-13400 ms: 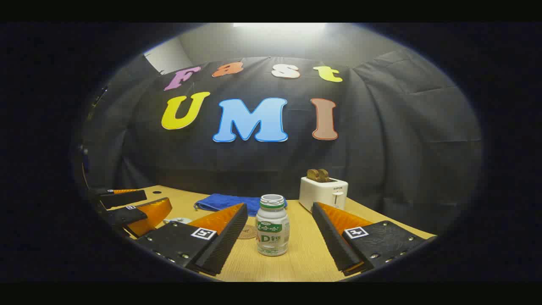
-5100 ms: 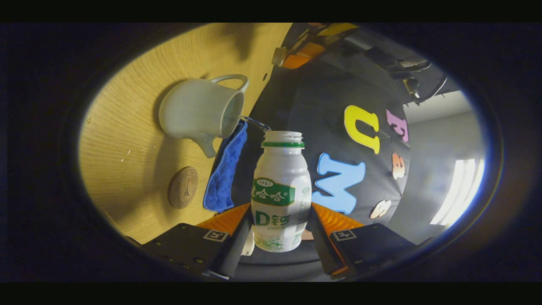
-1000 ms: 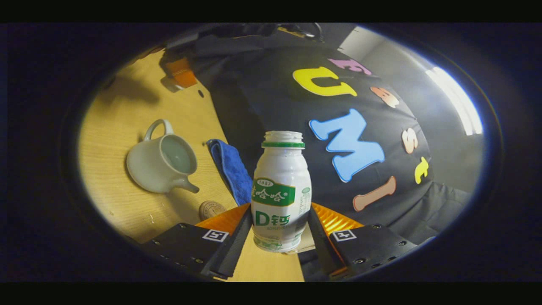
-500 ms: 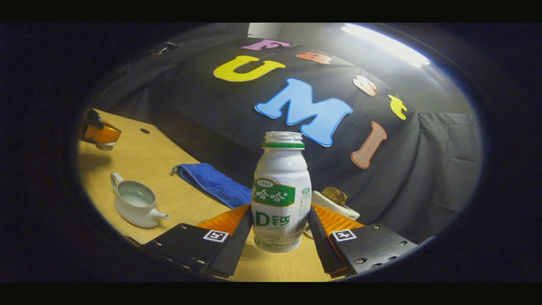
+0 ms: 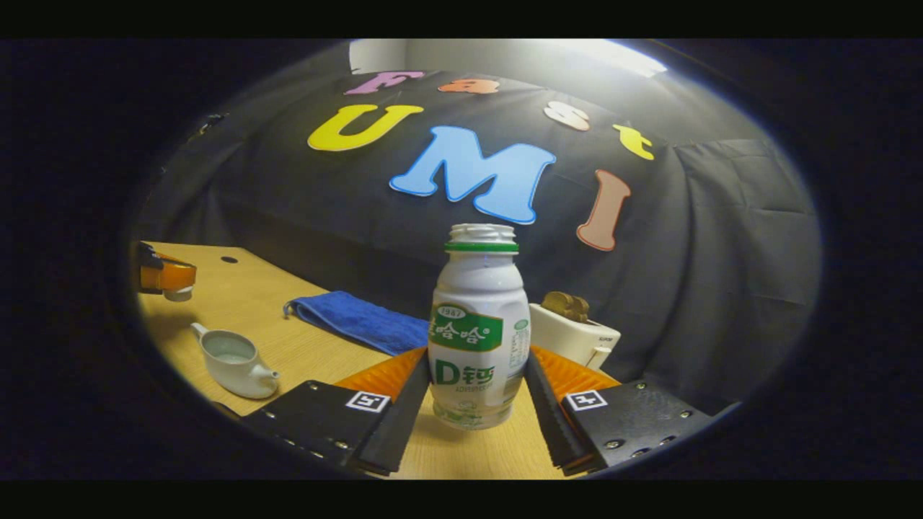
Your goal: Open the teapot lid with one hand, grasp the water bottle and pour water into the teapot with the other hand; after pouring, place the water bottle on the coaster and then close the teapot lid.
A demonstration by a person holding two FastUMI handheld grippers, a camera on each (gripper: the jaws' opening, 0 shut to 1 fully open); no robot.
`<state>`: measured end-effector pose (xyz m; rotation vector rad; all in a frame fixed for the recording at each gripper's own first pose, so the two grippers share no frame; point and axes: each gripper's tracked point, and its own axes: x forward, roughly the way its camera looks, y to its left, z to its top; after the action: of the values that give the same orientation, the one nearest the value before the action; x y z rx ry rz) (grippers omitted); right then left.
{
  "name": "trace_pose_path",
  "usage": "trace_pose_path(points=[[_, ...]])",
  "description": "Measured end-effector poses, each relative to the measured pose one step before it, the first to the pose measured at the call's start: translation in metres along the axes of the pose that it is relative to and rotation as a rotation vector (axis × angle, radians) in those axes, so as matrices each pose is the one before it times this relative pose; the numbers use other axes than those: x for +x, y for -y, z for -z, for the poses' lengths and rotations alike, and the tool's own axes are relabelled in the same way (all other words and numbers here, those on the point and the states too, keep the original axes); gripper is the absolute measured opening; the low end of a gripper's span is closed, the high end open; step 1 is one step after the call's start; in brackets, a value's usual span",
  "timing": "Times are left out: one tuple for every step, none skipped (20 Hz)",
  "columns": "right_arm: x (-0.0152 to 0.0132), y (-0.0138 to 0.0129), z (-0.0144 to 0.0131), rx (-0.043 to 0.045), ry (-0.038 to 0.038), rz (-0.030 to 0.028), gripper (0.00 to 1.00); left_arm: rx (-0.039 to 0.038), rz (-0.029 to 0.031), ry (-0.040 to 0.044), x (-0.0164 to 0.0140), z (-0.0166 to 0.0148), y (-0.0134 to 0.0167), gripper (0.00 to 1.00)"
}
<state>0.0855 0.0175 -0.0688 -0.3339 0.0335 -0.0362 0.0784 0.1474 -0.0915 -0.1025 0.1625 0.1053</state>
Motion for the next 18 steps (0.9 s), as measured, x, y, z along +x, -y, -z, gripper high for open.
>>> trace_pose_path(points=[[-0.00001,0.00127,0.00011,0.00697,-0.00406,0.00011,0.74,-0.00467,0.02399,0.01149,-0.00107,-0.00365,0.0076,0.14],[-0.00017,-0.00079,-0.00049,0.00426,-0.00336,-0.0015,0.74,-0.00465,0.02618,0.01147,-0.00074,-0.00329,0.0085,0.14],[-0.0001,-0.00113,-0.00129,0.00337,-0.00039,-0.00305,0.74,-0.00223,0.02236,0.01011,-0.0001,-0.00151,0.00752,0.14],[-0.0002,-0.00021,-0.00153,0.00086,-0.00043,-0.00167,0.74,0.00087,0.01896,0.00797,-0.00026,-0.00189,0.00687,0.14],[-0.00063,-0.0007,-0.00032,0.00146,0.00135,-0.00304,0.74,0.0008,0.01835,0.00564,0.00032,-0.00015,0.00583,0.14],[-0.00087,0.00021,-0.00182,0.00449,0.00088,-0.00163,0.74,-0.00063,0.01865,0.00385,0.00037,-0.0013,0.00608,0.1],[0.00002,-0.00037,-0.00083,0.00397,-0.00064,-0.0018,0.74,-0.00106,0.02135,0.00454,-0.00045,-0.00093,0.00684,0.1],[-0.00045,-0.00098,-0.00021,0.0024,-0.00152,-0.00294,0.74,-0.00016,0.02197,0.00957,0.0006,-0.00248,0.00723,0.1],[0.00038,-0.00026,-0.00057,0.00015,-0.00104,-0.00183,0.74,0.00389,0.02695,0.01105,0.00009,-0.00158,0.00879,0.14],[-0.0006,-0.00111,-0.00123,0.00148,0.0009,-0.00327,0.74,0.00842,0.02641,0.01053,0.00005,-0.00266,0.009,0.14],[-0.00047,-0.00032,-0.00076,0.00196,0.00106,-0.00158,0.74,0.01405,0.02027,0.00772,0.00187,-0.00147,0.0074,0.1],[-0.00009,-0.00053,-0.00116,0.00328,0.00224,-0.00184,0.74,0.01653,0.01758,0.00701,0.00123,-0.00131,0.00769,0.1],[-0.00077,-0.00041,-0.0005,0.0007,0.00062,-0.00187,0.73,0.01397,0.01932,0.00177,0.00142,-0.00004,0.00775,0.14],[0.00019,-0.00046,0.00025,-0.00083,-0.00142,-0.00004,0.74,0.01113,0.01756,-0.00307,0.00208,0.00107,0.00767,0.1],[-0.00001,0.00008,0.00003,-0.00023,-0.00142,-0.00175,0.74,0.00896,0.01693,-0.0058,0.00186,0.00324,0.00718,0.1],[-0.00011,-0.00003,-0.00077,0.00216,-0.00062,-0.00167,0.74,0.01107,0.01324,-0.00539,0.00216,0.00155,0.00657,0.1],[0.00058,-0.00047,0.00028,-0.00035,-0.00062,-0.00103,0.74,0.01181,0.0103,-0.0033,0.00175,0.0015,0.00601,0.1],[-0.00021,-0.00005,-0.00149,-0.00011,0.00163,0.00049,0.74,0.00862,0.00828,-0.00077,0.00119,-0.00037,0.00466,0.1]])
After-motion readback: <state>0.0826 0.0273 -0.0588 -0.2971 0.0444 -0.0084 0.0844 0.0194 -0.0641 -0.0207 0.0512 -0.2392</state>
